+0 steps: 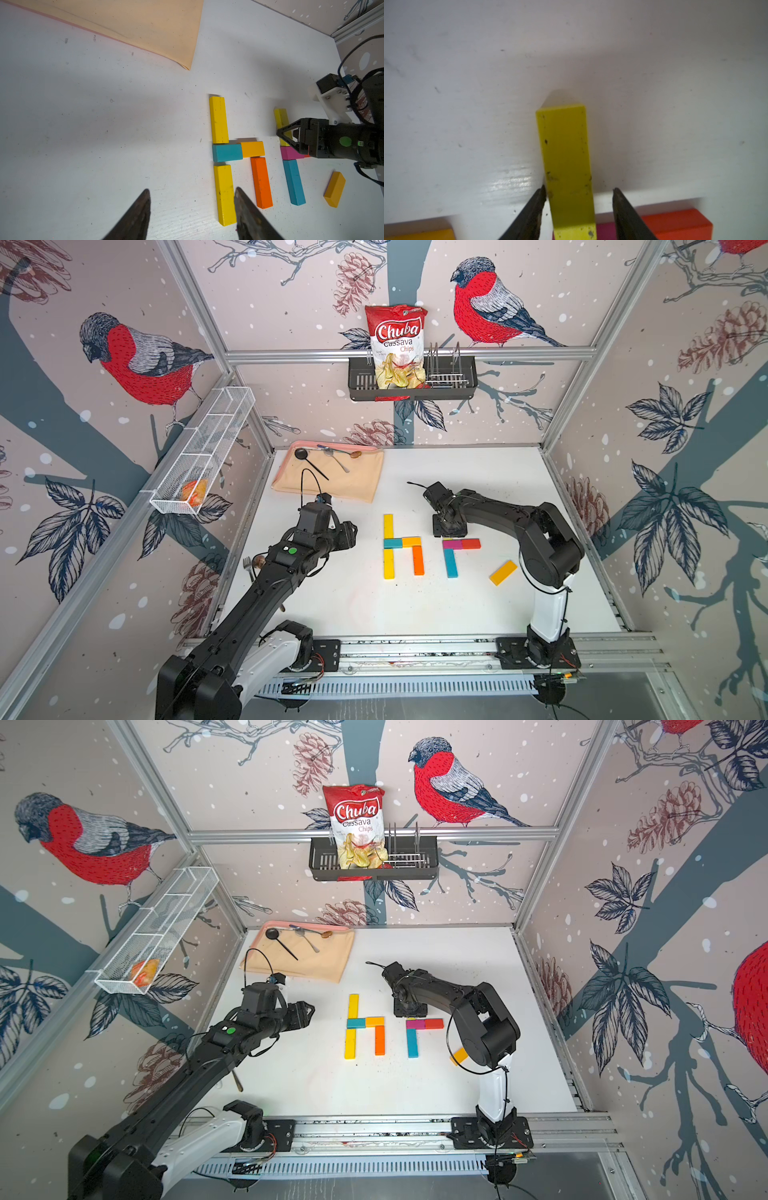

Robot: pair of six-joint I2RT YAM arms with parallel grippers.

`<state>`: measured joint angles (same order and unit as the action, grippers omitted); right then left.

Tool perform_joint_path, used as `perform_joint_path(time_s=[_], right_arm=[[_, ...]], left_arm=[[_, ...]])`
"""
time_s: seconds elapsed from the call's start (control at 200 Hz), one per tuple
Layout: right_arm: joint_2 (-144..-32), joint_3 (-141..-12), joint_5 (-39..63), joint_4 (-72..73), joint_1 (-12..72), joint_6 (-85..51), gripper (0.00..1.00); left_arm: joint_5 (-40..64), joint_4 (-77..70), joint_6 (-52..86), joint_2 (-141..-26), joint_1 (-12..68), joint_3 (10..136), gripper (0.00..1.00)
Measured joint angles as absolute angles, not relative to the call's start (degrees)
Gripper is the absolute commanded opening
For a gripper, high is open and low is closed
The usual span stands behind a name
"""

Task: Assemble the letter h with building blocks
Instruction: Adjust the building block at the center of the board, then move the building block to the center of the board.

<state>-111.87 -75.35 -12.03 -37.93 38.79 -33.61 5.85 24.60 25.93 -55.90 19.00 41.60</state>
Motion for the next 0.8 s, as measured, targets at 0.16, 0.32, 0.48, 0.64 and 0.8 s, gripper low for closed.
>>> perform_joint_path(time_s=[0.16,0.32,0.48,0.64,0.8], right_arm=[[-111.44,-76.93,-12.49,-38.3,39.48,-33.98,0.71],[-107.96,-77.82,-15.07,-40.01,39.46,-34.96,0.74],[-99.59,-74.61,-19.11,-42.09,37.63,-39.2,0.74],[-84.36,-59.07,-22.17,-44.69,32.16,-48.23,0.74],[-73.84,-44.34,-19.75,-44.36,27.16,-54.02,0.74]], left_arm=[[5.85,24.6,25.93,-55.86,19.0,41.6,0.63],[5.85,24.6,25.93,-55.81,19.0,41.6,0.63],[5.82,24.6,25.93,-55.44,19.0,41.6,0.63],[5.8,24.58,25.93,-54.72,19.0,41.6,0.63],[5.89,24.56,25.93,-54.76,19.0,41.58,0.64]])
